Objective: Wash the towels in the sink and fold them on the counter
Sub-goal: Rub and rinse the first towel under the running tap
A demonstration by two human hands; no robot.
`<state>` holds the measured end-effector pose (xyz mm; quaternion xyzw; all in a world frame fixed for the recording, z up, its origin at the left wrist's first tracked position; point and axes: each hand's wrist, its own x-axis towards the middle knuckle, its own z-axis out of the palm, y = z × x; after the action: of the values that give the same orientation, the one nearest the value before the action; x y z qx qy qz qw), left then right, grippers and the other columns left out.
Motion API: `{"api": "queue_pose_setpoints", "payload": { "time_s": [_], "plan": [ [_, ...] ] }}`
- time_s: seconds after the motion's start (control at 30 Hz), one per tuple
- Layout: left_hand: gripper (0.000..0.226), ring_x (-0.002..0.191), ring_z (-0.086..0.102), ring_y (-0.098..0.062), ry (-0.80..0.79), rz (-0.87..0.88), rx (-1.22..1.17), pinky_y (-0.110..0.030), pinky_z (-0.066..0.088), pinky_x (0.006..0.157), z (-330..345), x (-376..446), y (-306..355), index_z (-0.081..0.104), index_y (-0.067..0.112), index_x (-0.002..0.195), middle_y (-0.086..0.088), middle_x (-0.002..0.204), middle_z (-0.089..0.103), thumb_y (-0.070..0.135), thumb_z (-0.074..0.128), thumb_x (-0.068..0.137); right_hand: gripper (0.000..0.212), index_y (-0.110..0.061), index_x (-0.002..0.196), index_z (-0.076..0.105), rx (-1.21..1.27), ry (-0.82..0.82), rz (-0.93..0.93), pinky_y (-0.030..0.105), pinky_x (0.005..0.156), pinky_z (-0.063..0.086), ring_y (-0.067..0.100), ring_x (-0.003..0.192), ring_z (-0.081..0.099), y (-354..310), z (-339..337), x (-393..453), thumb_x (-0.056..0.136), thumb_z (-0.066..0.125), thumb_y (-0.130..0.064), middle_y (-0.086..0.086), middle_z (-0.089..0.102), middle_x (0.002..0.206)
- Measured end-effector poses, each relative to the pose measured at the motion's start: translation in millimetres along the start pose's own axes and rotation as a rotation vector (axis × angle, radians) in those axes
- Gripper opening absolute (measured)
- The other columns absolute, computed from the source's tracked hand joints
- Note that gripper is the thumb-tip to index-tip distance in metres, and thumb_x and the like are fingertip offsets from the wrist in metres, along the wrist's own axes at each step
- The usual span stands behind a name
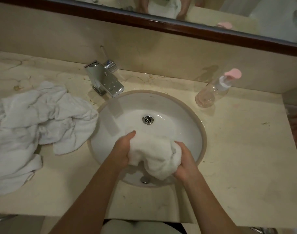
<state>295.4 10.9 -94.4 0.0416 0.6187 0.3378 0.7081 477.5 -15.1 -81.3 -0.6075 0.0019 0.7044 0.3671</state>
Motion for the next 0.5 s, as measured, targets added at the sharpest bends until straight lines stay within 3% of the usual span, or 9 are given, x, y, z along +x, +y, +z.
{"api": "queue_pose_setpoints", "payload": {
  "time_s": [0.07,0.13,0.17,0.2,0.23,0.33,0.43,0.5],
  "plan": [
    [0.033,0.1,0.066,-0.028,0.168,0.213,0.32,-0.037,0.049,0.092,5,11,18,0.065,0.007,0.119,-0.007,0.101,0.071,0.032,0.052,0.101,0.036,0.001,0.113,0.068,-0.142,-0.059,-0.106,0.039,0.091,0.052,0.027,0.098,0.071,-12,14,-1,0.093,0.062,-0.029,0.015,0.073,0.106],
    [0.049,0.104,0.063,-0.026,0.191,0.282,0.522,-0.032,0.044,0.089,18,4,30,0.064,0.009,0.121,-0.007,0.108,0.069,0.047,0.041,0.102,0.057,-0.008,0.132,0.057,-0.475,-0.068,-0.283,0.035,0.103,0.046,0.02,0.121,0.061,-16,39,-12,0.094,0.061,-0.05,0.004,0.065,0.129],
    [0.058,0.105,0.062,-0.026,0.166,0.293,0.608,-0.032,0.045,0.091,27,-2,30,0.064,0.01,0.123,-0.01,0.112,0.068,0.054,0.033,0.102,0.055,-0.012,0.135,0.054,-0.627,-0.067,-0.37,0.028,0.099,0.045,0.014,0.122,0.058,-15,46,-10,0.097,0.057,-0.051,-0.022,0.047,0.119],
    [0.064,0.108,0.062,-0.027,0.13,0.312,0.699,-0.033,0.045,0.096,38,-12,25,0.064,0.012,0.125,-0.011,0.115,0.068,0.057,0.025,0.102,0.051,-0.012,0.135,0.053,-0.687,0.008,-0.471,0.026,0.094,0.046,0.013,0.118,0.058,-13,52,-8,0.1,0.051,-0.049,0.02,0.038,0.136],
    [0.065,0.111,0.061,-0.028,0.103,0.36,0.775,-0.035,0.045,0.1,51,-24,17,0.064,0.014,0.126,-0.012,0.117,0.067,0.057,0.021,0.103,0.047,-0.013,0.134,0.054,-0.654,0.07,-0.516,0.026,0.092,0.047,0.015,0.114,0.058,-18,62,-4,0.103,0.046,-0.048,0.003,0.062,0.122],
    [0.058,0.113,0.06,-0.031,0.095,0.539,1.062,-0.043,0.045,0.101,63,-39,0,0.062,0.017,0.127,-0.014,0.121,0.066,0.048,0.018,0.105,0.045,-0.014,0.122,0.054,-0.369,0.228,-0.392,0.036,0.098,0.044,0.02,0.109,0.058,-33,79,20,0.104,0.034,-0.05,-0.002,0.06,0.115],
    [0.041,0.116,0.058,-0.035,0.12,0.4,1.126,-0.042,0.046,0.099,43,-1,27,0.035,0.018,0.145,-0.019,0.13,0.059,0.03,0.027,0.107,0.037,-0.007,0.107,0.06,-0.689,0.103,-0.525,0.044,0.097,0.047,0.024,0.101,0.061,-7,89,9,0.106,0.037,-0.036,0.005,0.065,0.103],
    [0.039,0.112,0.06,-0.031,0.083,0.378,1.006,-0.041,0.048,0.097,39,4,32,0.043,0.018,0.137,-0.015,0.127,0.062,0.038,0.027,0.106,0.034,-0.006,0.095,0.057,-0.766,0.067,-0.645,0.042,0.089,0.046,0.021,0.088,0.058,-5,91,4,0.106,0.037,-0.03,0.003,0.059,0.088]
  ]
}}
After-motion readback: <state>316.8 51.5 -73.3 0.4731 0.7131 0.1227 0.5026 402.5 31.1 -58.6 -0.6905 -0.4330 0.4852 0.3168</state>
